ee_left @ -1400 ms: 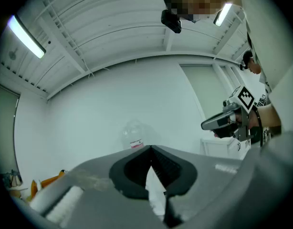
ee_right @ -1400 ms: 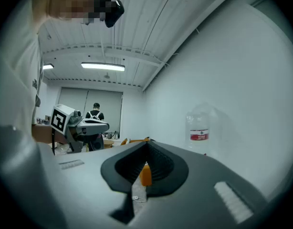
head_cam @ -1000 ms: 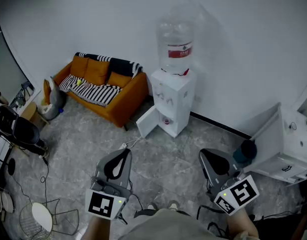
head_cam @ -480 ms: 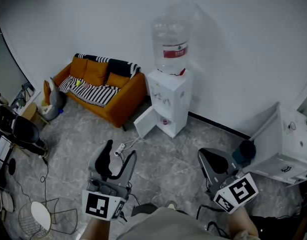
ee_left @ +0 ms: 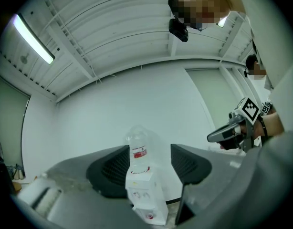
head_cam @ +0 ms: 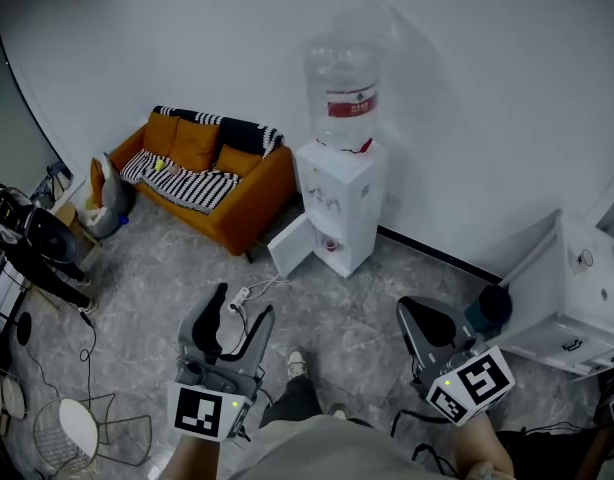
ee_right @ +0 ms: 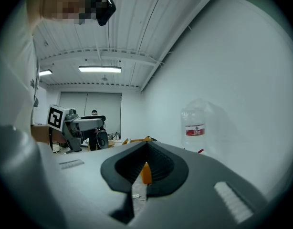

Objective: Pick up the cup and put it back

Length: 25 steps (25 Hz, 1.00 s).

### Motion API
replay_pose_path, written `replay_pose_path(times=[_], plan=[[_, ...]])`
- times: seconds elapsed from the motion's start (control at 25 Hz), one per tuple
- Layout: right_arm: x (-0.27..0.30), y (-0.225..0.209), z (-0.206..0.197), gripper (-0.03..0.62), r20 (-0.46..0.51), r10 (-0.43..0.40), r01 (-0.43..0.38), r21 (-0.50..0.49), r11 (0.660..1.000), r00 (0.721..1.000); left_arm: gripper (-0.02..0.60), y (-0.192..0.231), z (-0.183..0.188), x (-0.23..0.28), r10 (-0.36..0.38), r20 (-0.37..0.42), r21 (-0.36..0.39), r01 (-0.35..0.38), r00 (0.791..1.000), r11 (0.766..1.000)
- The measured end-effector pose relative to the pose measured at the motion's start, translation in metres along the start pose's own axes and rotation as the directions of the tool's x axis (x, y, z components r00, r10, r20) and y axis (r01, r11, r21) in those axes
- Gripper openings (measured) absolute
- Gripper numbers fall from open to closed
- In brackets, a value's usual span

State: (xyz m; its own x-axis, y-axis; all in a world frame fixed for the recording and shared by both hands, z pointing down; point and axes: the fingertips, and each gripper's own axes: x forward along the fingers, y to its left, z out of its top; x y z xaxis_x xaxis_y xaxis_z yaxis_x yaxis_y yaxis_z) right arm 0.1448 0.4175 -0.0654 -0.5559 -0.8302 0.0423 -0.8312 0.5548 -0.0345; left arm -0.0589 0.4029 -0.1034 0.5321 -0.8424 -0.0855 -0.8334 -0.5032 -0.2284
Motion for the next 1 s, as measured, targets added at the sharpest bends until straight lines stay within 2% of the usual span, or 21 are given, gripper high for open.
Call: replay_pose_path(times=[0.16,0.4,0.56,0.8,1.0], plan=[[0.013,-0.009,-0.003,0.003,0.000,-0.016,0.016,0.003,1.000,1.000,0.279,0.008,-0.006,0.011,-0.001,0.008,0.008,0.001,1.000,1.000],[0.043,-0.019,-0.008,0.003,-0.010,-0.017,0.017,-0.018,1.000,1.000,0.279,0.021,-0.028,0.040,-0.017,-0.021,-0.021,0.016,1.000,1.000],[0.069,-0.030,-0.015,0.003,-0.029,-0.028,0.027,-0.027,0.999,0.999,0.279,0.035,-0.044,0.064,-0.032,-0.037,0.013,0.033,0.999,0.999],[0.128,-0.050,-0.014,0.003,-0.044,-0.050,0.049,-0.036,0.998,0.998,0.279,0.074,-0.064,0.109,-0.069,-0.054,0.003,0.069,0.996,0.998],[0.185,-0.078,-0.023,0.003,-0.076,-0.119,0.119,-0.004,0.993,0.990,0.279,0.118,-0.086,0.154,-0.107,-0.082,-0.009,0.106,0.991,0.994]])
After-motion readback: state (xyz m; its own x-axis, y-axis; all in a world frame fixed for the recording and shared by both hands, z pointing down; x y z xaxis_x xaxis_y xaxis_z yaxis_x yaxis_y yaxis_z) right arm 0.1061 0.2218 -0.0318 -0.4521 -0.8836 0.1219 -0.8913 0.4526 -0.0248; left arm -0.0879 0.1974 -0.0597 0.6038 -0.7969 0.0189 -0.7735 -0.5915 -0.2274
